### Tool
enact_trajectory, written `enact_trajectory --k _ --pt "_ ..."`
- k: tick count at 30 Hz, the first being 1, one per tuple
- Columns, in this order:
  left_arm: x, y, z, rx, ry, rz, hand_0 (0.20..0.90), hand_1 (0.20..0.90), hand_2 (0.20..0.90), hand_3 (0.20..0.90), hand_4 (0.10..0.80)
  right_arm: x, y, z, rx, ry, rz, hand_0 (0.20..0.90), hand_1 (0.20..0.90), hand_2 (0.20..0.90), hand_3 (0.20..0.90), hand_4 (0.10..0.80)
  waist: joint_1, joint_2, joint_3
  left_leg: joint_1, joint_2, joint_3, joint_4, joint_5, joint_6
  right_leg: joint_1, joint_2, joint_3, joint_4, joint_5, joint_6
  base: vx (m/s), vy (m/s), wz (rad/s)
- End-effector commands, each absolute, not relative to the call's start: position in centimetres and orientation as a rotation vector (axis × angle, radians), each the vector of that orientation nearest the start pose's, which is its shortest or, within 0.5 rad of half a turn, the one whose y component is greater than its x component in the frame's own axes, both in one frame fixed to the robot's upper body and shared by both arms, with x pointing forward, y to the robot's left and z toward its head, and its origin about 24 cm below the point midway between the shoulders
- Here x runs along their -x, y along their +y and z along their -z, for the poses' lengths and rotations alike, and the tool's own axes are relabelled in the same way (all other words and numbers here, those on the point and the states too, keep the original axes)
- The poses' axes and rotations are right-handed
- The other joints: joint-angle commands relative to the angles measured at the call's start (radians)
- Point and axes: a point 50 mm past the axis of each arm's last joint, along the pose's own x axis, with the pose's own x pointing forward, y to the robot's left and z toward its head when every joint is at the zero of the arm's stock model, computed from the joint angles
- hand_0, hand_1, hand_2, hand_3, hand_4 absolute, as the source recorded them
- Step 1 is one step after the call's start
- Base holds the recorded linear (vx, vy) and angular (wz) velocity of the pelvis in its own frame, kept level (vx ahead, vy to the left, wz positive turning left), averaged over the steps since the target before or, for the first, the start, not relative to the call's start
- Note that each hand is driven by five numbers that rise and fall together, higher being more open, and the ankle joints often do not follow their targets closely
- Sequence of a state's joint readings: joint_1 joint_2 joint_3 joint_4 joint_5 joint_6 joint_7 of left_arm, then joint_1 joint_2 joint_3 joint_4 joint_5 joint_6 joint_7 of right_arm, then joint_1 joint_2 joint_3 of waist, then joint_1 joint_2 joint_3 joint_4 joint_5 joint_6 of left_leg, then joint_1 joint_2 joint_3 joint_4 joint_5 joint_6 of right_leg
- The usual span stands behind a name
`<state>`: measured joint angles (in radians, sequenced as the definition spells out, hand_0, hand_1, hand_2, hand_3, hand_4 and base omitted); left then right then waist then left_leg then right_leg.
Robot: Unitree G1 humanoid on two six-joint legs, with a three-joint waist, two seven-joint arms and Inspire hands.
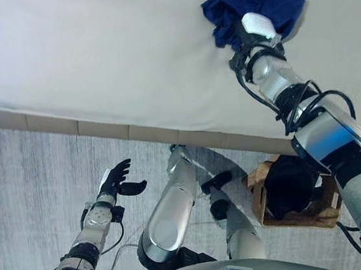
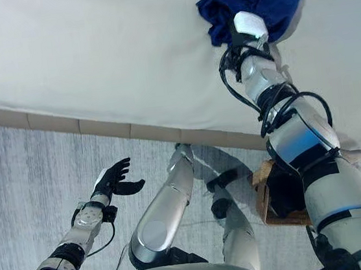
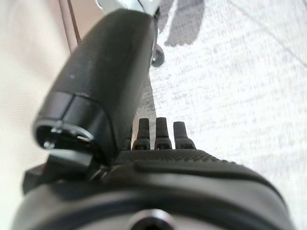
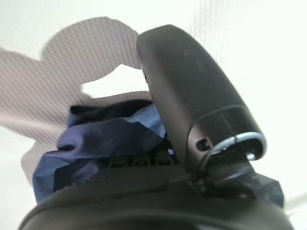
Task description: Pick up the clothes from the bed and place them into the basket
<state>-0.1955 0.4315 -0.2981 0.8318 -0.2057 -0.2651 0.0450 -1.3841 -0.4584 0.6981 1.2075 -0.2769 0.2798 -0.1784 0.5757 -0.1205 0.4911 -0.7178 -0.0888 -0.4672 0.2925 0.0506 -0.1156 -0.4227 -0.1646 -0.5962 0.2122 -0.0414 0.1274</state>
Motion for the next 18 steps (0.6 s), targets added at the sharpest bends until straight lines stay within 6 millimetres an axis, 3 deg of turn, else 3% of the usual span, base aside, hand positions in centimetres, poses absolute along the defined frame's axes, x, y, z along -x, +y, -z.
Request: enact_trajectory --k 1,8,9,12,17,18 --pt "-22.4 24.7 6.3 -0.391 0.427 0.063 0.9 0.9 0.9 0.9 0.8 -43.0 -18.8 -25.9 1.292 0.031 0.311 0.3 0.3 0.3 0.2 0.1 0.056 0.011 0.029 0.001 0.017 0.086 -0.074 0.012 0.087 -0.02 -0.031 -0.017 0.117 0.014 0.006 0.0 -0.06 0.21" --pt "-21.7 25.8 6.9 -0.489 0.476 0.047 0.9 0.9 0.9 0.9 0.8 -42.6 -15.4 -29.0 1.034 -0.35 0.315 0.3 0.3 0.3 0.2 0.1 0.025 -0.025 0.029 0.024 0.029 0.1 -0.041 -0.035 0.084 -0.009 -0.008 0.016 0.092 0.028 0.006 -0.015 -0.057 -0.04" --pt "-21.5 26.1 7.1 -0.509 0.493 0.03 0.9 0.9 0.9 0.9 0.8 -42.2 -14.2 -29.8 0.92 -0.451 0.27 0.3 0.3 0.3 0.2 0.1 0.007 -0.043 0.029 0.045 0.036 0.115 -0.027 -0.058 0.083 0.007 0.001 0.041 0.078 0.032 0.004 -0.01 -0.024 -0.27" --pt "-21.3 26.7 7.2 -0.539 0.509 -0.006 0.9 0.9 0.9 0.9 0.8 -41.3 -12.8 -30.7 0.709 -0.557 0.163 0.3 0.3 0.3 0.2 0.1 -0.03 -0.071 0.029 0.101 0.052 0.147 -0.021 -0.086 0.083 0.047 0.016 0.084 0.053 0.04 0.001 0.003 -0.028 -0.43" --pt "-22.0 27.5 6.8 -0.542 0.524 -0.086 0.9 0.9 0.9 0.9 0.8 -39.8 -12.6 -30.3 0.349 -0.597 -0.096 0.3 0.3 0.3 0.2 0.1 -0.092 -0.104 0.029 0.285 0.091 0.239 -0.079 -0.112 0.086 0.175 0.032 0.176 -0.005 0.037 -0.003 -0.004 -0.028 -0.53" --pt "-22.3 27.6 6.7 -0.549 0.526 -0.096 0.9 0.9 0.9 0.9 0.8 -39.5 -13.3 -30.1 0.231 -0.588 -0.156 0.3 0.3 0.3 0.2 0.1 -0.111 -0.107 0.029 0.329 0.088 0.263 -0.105 -0.083 0.09 0.208 0.027 0.189 -0.034 0.058 -0.01 -0.034 -0.005 -0.5"
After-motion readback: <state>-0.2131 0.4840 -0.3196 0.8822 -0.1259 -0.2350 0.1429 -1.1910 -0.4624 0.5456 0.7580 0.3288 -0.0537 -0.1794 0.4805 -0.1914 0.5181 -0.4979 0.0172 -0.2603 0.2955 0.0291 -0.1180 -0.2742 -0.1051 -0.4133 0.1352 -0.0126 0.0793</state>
